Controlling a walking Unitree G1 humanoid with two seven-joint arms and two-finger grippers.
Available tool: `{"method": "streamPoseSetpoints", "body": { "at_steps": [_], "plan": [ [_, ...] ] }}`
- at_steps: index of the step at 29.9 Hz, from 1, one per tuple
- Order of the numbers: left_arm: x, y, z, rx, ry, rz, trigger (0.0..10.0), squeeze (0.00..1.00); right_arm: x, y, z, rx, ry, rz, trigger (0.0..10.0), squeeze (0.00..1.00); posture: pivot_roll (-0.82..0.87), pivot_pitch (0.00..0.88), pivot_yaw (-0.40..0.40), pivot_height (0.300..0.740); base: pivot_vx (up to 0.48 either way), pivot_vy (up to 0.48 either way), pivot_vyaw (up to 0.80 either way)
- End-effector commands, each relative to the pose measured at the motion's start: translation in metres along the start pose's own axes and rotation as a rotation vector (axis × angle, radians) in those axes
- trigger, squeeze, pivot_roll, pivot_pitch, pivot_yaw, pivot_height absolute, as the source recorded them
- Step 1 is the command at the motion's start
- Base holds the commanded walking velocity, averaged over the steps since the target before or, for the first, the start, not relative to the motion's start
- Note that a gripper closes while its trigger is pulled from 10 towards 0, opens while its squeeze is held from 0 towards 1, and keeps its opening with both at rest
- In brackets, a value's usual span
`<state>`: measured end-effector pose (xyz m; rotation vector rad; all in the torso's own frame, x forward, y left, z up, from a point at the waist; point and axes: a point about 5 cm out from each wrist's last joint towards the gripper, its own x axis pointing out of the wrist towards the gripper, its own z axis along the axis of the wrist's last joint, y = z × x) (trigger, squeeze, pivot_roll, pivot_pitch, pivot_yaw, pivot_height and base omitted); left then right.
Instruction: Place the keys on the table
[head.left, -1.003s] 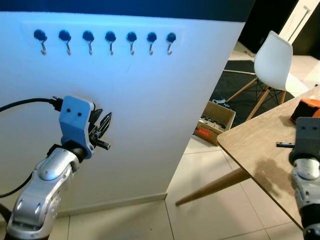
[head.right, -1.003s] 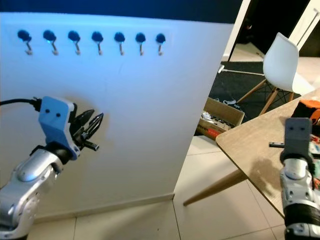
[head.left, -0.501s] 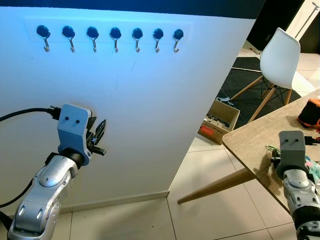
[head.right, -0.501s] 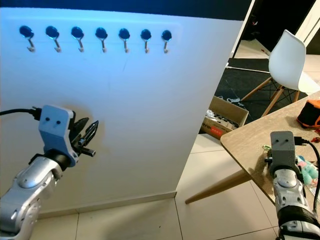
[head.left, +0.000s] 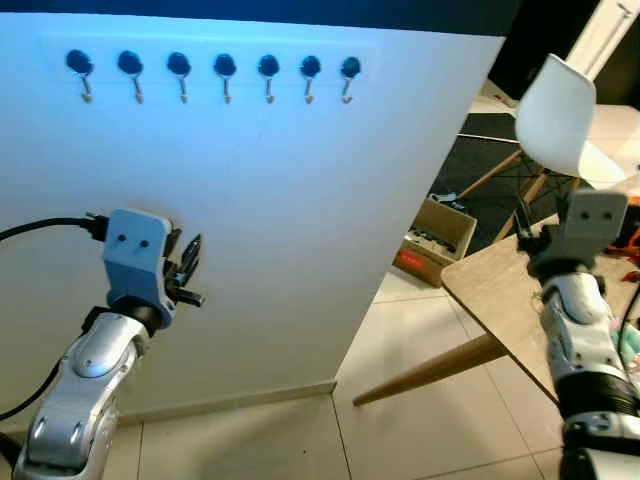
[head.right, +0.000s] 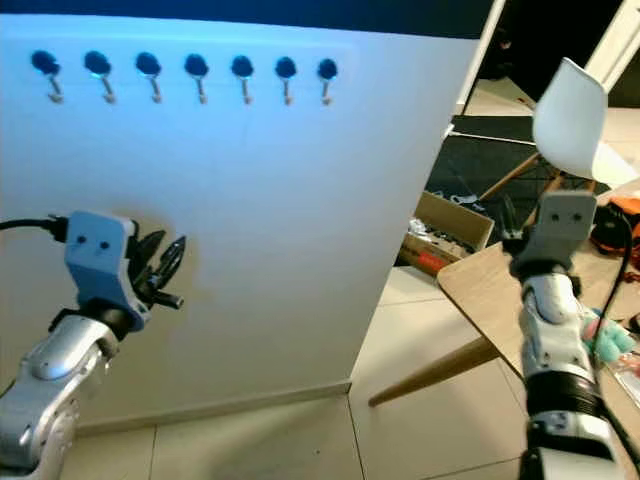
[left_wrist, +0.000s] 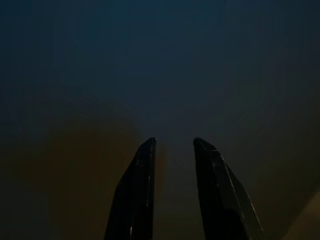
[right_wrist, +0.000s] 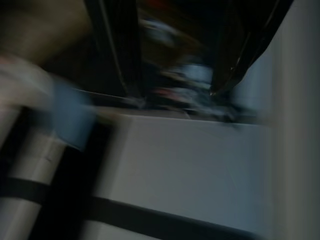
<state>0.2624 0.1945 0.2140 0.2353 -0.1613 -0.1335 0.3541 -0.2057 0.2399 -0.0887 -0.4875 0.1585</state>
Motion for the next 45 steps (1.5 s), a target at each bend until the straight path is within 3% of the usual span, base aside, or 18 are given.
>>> {"method": "streamPoseSetpoints", "body": {
  "at_steps": [1, 3, 4, 7, 8, 11, 13, 14, 18, 20, 22, 23, 26, 28, 31, 34, 40, 45],
  "plan": [
    [-0.003, -0.009, 0.001, 0.006, -0.019, -0.005, 10.0, 0.0, -0.004, 0.019, -0.007, 0.039, 0.042, 0.11, 10.0, 0.0, 0.19, 0.203, -0.086, 0.74, 0.0, 0.0, 0.0],
    [-0.011, -0.011, -0.008, 0.028, 0.009, 0.023, 10.0, 0.0, -0.015, 0.051, -0.021, 0.109, 0.087, 0.203, 10.0, 0.0, 0.2, 0.198, -0.093, 0.74, 0.0, 0.0, 0.0],
    [-0.011, -0.011, -0.008, 0.028, 0.009, 0.023, 10.0, 0.0, -0.015, 0.051, -0.021, 0.109, 0.087, 0.203, 10.0, 0.0, 0.2, 0.198, -0.093, 0.74, 0.0, 0.0, 0.0],
    [-0.032, -0.018, -0.034, 0.075, 0.098, 0.063, 10.0, 0.0, -0.05, 0.099, -0.059, 0.21, 0.231, 0.23, 10.0, 0.0, 0.21, 0.194, -0.098, 0.74, 0.0, 0.0, 0.0],
    [-0.032, -0.018, -0.034, 0.075, 0.098, 0.063, 10.0, 0.0, -0.05, 0.099, -0.059, 0.21, 0.231, 0.23, 10.0, 0.0, 0.21, 0.194, -0.098, 0.74, 0.0, 0.0, 0.0],
    [-0.045, -0.021, -0.051, 0.087, 0.16, 0.094, 10.0, 0.0, -0.074, 0.115, -0.082, 0.226, 0.323, 0.235, 10.0, 0.0, 0.21, 0.192, -0.101, 0.74, 0.0, 0.0, 0.0],
    [-0.05, -0.022, -0.058, 0.091, 0.185, 0.102, 10.0, 0.0, -0.082, 0.115, -0.089, 0.213, 0.354, 0.224, 10.0, 0.0, 0.22, 0.189, -0.105, 0.74, 0.0, 0.0, 0.0],
    [-0.056, -0.023, -0.069, 0.099, 0.227, 0.11, 10.0, 0.0, -0.091, 0.107, -0.098, 0.173, 0.399, 0.189, 10.0, 0.0, 0.22, 0.189, -0.105, 0.74, 0.0, 0.0, 0.0],
    [-0.076, -0.024, -0.115, 0.1, 0.4, 0.151, 10.0, 0.0, -0.124, 0.059, -0.129, 0.089, 0.588, 0.057, 10.0, 0.0, 0.22, 0.18, -0.106, 0.74, 0.0, 0.0, 0.0],
    [-0.076, -0.024, -0.115, 0.1, 0.4, 0.151, 10.0, 0.0, -0.124, 0.059, -0.129, 0.089, 0.588, 0.057, 10.0, 0.0, 0.22, 0.18, -0.106, 0.74, 0.0, 0.0, 0.0],
    [-0.084, -0.026, -0.14, 0.126, 0.492, 0.157, 10.0, 0.0, -0.146, 0.039, -0.141, 0.069, 0.689, 0.009, 10.0, 0.0, 0.2, 0.169, -0.094, 0.74, 0.0, 0.0, 0.0],
    [-0.084, -0.026, -0.14, 0.126, 0.492, 0.157, 10.0, 0.0, -0.146, 0.039, -0.141, 0.069, 0.689, 0.009, 10.0, 0.0, 0.2, 0.169, -0.094, 0.74, 0.0, 0.0, 0.0],
    [-0.095, -0.033, -0.166, 0.146, 0.581, 0.132, 10.0, 0.0, -0.178, 0.024, -0.156, 0.071, 0.805, -0.07, 10.0, 0.0, 0.19, 0.17, -0.084, 0.74, 0.0, 0.0, 0.0],
    [-0.098, -0.037, -0.175, 0.148, 0.604, 0.117, 10.0, 0.0, -0.192, 0.022, -0.163, 0.089, 0.849, -0.116, 10.0, 0.0, 0.17, 0.171, -0.067, 0.74, 0.0, 0.0, 0.0],
    [-0.099, -0.038, -0.179, 0.15, 0.611, 0.112, 10.0, 0.0, -0.197, 0.022, -0.165, 0.097, 0.862, -0.13, 10.0, 0.0, 0.17, 0.171, -0.066, 0.74, 0.0, 0.0, 0.0],
    [-0.1, -0.041, -0.186, 0.148, 0.635, 0.105, 10.0, 0.0, -0.213, 0.026, -0.172, 0.135, 0.909, -0.15, 10.0, 0.0, 0.16, 0.177, -0.058, 0.74, 0.0, 0.0, 0.0],
    [-0.1, -0.043, -0.192, 0.101, 0.631, 0.134, 10.0, 0.0, -0.209, 0.033, -0.17, 0.143, 0.864, -0.128, 10.0, 0.0, 0.16, 0.179, -0.064, 0.74, 0.0, 0.0, 0.0],
    [-0.098, -0.046, -0.192, 0.111, 0.611, 0.135, 10.0, 0.0, -0.203, 0.036, -0.171, 0.141, 0.855, -0.122, 10.0, 0.0, 0.17, 0.176, -0.07, 0.74, 0.0, 0.0, 0.0]
  ]
}}
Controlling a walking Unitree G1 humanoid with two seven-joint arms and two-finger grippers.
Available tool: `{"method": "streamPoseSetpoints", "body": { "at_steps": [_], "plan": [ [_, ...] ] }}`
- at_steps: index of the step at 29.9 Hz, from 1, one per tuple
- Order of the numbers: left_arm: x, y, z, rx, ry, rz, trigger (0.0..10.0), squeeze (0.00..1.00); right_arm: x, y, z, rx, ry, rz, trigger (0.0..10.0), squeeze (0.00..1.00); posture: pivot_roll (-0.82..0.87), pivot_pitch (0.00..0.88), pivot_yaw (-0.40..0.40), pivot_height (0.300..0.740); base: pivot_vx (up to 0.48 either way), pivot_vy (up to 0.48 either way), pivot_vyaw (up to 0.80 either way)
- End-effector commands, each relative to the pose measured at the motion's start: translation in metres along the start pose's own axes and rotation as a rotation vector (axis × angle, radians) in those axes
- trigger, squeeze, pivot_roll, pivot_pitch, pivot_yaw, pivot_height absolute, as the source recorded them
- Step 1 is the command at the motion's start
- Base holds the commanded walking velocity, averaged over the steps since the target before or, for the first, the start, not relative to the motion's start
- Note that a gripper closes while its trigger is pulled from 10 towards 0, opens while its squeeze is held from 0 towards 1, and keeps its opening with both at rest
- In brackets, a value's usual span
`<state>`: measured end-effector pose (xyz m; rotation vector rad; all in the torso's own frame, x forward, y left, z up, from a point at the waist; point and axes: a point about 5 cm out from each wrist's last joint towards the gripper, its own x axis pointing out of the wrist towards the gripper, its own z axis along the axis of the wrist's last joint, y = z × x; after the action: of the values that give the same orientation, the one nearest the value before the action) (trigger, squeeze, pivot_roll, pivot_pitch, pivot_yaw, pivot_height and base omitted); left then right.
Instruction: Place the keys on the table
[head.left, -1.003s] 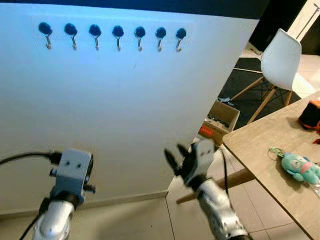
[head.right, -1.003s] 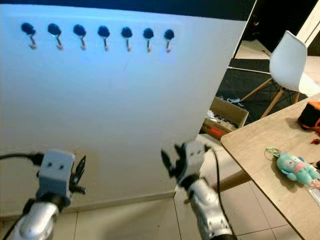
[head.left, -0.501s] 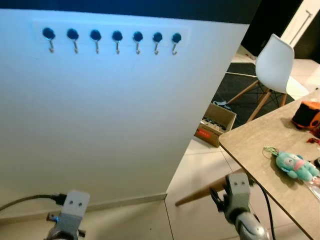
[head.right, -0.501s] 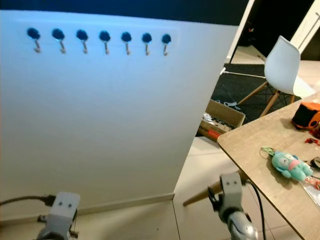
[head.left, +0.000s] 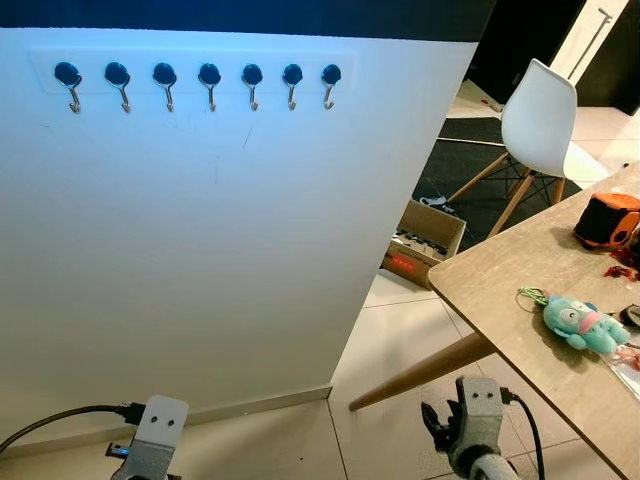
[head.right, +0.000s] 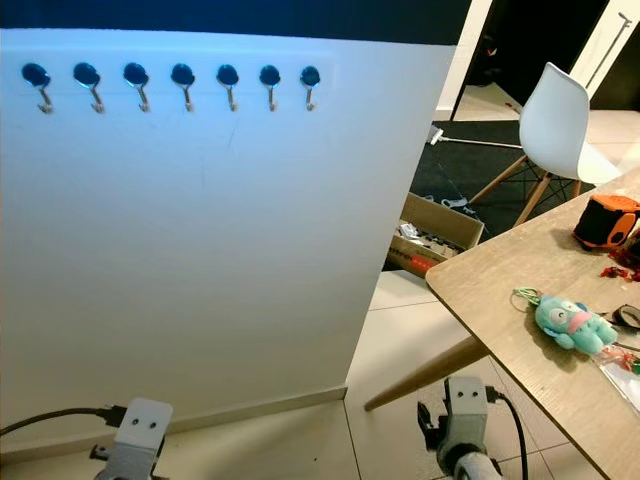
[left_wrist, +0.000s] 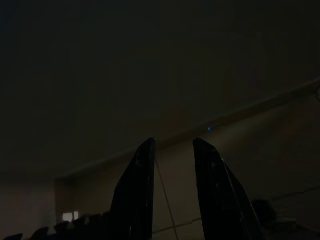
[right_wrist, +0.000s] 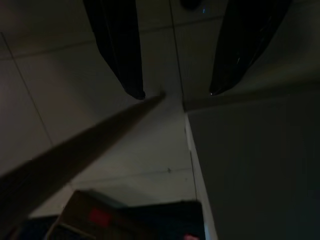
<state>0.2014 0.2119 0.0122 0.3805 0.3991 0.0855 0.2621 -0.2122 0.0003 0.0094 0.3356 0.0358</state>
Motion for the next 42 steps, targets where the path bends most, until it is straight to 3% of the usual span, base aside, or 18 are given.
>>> {"method": "streamPoseSetpoints", "body": {
  "at_steps": [1, 11, 42],
  "plan": [
    [-0.004, -0.0078, -0.0076, -0.007, 0.016, -0.007, 10.0, 0.0, -0.004, 0.0006, -0.0106, 0.009, 0.034, -0.008, 10.0, 0.0, 0.17, 0.176, -0.071, 0.74, 0.0, 0.0, 0.0],
    [-0.0024, -0.0068, -0.0056, -0.015, -0.011, 0.01, 10.0, 0.0, 0.0008, 0.0063, -0.0085, 0.007, 0.029, 0.01, 10.0, 0.0, 0.19, 0.17, -0.077, 0.74, 0.0, 0.0, 0.0],
    [-0.0023, -0.0045, -0.0084, -0.021, -0.017, 0.02, 10.0, 0.0, 0.0026, 0.0089, -0.0118, -0.006, 0.045, 0.016, 10.0, 0.0, 0.2, 0.171, -0.08, 0.74, -0.297, 0.0, 0.0]
  ]
}}
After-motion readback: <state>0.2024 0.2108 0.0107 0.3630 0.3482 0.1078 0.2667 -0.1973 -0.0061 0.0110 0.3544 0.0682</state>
